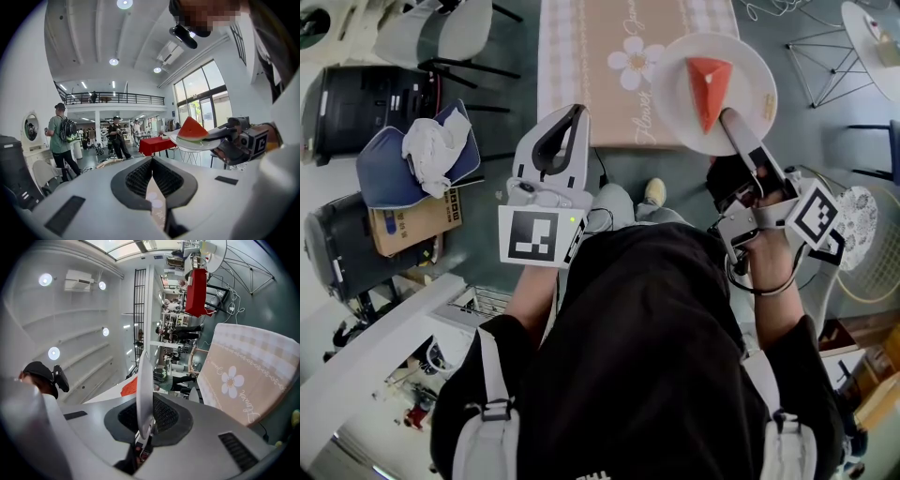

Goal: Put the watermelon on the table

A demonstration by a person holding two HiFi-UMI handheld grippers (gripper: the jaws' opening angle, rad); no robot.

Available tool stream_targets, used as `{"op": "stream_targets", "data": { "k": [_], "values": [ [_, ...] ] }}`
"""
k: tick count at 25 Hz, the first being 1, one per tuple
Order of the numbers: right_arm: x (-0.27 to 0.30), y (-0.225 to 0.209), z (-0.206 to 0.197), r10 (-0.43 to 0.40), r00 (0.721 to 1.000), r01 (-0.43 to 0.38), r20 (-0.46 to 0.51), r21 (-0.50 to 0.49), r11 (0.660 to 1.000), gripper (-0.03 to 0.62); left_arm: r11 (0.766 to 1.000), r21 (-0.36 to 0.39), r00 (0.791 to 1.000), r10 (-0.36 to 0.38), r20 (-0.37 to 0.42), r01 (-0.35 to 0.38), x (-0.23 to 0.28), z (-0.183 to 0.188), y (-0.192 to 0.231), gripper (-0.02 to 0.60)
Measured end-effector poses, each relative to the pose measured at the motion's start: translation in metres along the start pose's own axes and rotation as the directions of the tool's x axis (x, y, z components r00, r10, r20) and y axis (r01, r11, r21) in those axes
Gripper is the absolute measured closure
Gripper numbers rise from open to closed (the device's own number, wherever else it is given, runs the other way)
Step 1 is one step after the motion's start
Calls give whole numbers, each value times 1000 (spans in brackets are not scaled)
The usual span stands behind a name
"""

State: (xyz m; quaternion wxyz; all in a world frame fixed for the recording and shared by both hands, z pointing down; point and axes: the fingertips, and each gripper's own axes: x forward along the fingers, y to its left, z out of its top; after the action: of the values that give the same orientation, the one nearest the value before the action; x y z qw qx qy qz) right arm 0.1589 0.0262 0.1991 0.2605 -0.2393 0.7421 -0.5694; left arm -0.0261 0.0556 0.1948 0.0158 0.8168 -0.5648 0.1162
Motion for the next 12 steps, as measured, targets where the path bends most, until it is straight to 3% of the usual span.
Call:
{"op": "stream_targets", "data": {
  "k": [12],
  "values": [
    [3,8,-6,17,1000,-17,-15,-6,1000,569,1000,-3,1000,15,7,-15,-9,1,0,569]
  ]
}}
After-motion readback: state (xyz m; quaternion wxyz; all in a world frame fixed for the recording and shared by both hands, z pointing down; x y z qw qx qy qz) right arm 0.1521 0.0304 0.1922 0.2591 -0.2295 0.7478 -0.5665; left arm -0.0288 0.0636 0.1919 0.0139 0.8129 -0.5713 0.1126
